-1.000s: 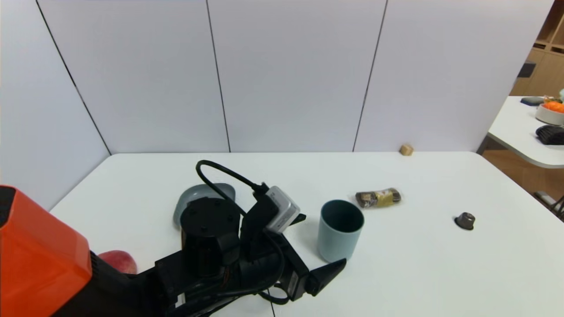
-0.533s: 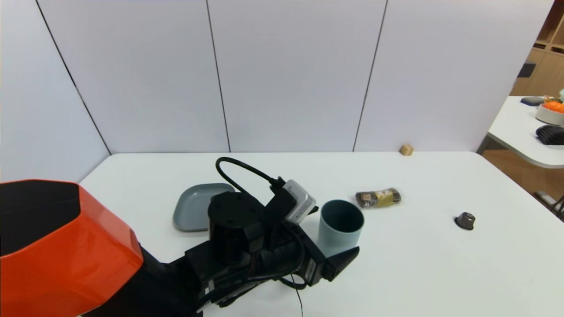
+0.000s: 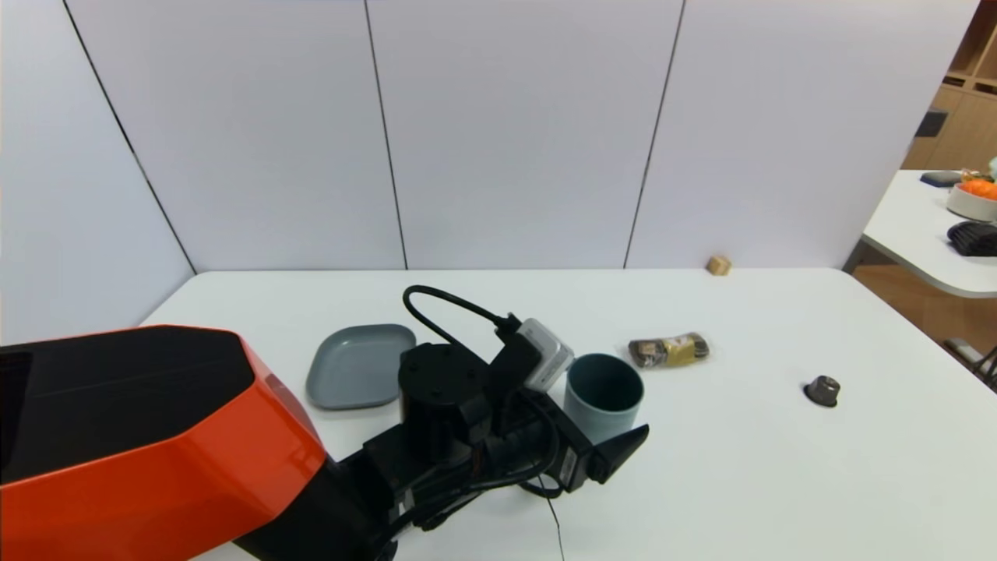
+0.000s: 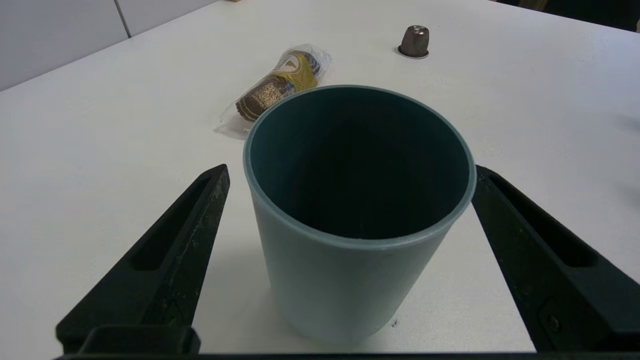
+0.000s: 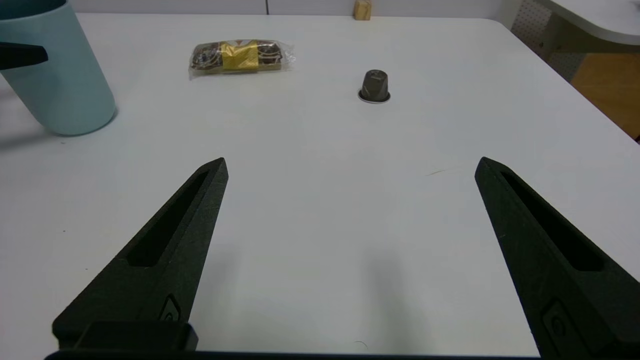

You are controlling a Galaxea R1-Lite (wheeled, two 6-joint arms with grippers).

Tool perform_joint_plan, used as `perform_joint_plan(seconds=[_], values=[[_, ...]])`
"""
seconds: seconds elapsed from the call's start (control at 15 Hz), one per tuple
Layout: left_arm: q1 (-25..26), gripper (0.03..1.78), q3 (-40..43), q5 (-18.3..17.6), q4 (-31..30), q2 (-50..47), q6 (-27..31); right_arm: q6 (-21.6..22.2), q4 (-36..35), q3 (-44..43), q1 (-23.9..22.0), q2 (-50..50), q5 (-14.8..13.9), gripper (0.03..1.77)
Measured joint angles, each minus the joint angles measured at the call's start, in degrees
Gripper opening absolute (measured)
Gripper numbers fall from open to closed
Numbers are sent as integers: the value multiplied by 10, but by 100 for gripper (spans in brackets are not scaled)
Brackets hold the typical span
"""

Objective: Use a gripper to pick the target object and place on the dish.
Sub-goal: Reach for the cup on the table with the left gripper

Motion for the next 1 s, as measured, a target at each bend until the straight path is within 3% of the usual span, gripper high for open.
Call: perform_joint_plan(seconds=[1.0], values=[[1,169,-42,0,-44,59,-3,0,0,0,0,0,0,171]])
